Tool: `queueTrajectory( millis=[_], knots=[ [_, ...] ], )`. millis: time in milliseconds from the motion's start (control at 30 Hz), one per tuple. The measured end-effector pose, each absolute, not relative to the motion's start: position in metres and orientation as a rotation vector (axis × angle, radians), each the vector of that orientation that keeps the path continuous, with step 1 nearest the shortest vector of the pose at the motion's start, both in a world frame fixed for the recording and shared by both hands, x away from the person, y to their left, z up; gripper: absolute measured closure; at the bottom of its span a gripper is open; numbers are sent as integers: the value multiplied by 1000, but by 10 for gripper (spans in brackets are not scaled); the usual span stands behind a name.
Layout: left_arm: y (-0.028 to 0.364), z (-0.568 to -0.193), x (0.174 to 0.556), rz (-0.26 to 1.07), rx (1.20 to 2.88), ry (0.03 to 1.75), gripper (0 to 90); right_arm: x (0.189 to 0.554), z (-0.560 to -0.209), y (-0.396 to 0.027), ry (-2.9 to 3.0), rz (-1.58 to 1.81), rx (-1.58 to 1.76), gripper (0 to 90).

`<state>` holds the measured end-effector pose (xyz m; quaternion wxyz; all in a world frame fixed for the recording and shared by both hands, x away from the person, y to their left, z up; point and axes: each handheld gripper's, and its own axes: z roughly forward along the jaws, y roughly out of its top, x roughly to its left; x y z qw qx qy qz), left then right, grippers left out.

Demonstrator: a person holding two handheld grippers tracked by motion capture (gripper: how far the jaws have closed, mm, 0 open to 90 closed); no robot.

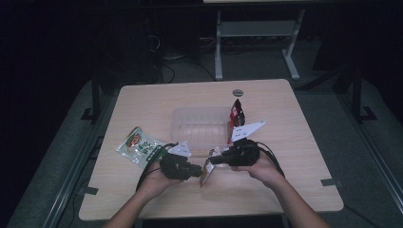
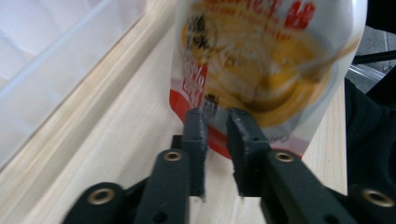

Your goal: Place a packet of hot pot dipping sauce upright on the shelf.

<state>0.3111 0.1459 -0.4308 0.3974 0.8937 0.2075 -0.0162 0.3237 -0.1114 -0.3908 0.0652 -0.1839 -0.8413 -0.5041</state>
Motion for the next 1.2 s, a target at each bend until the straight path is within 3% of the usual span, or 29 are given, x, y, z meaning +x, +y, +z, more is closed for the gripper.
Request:
queueTrajectory(
  millis=[300,567,1200],
  knots=[
    [164,-429,303,-31,2274,585,506,329,-375,-117,-2586,-1505,-534,897],
    [178,-429,287,-35,2273,587,359,342,-359,-117,-2612,-1498,-495,897],
    [194,-432,278,17,2293,617,312,390,-317,-118,-2657,-1493,-512,897]
  ],
)
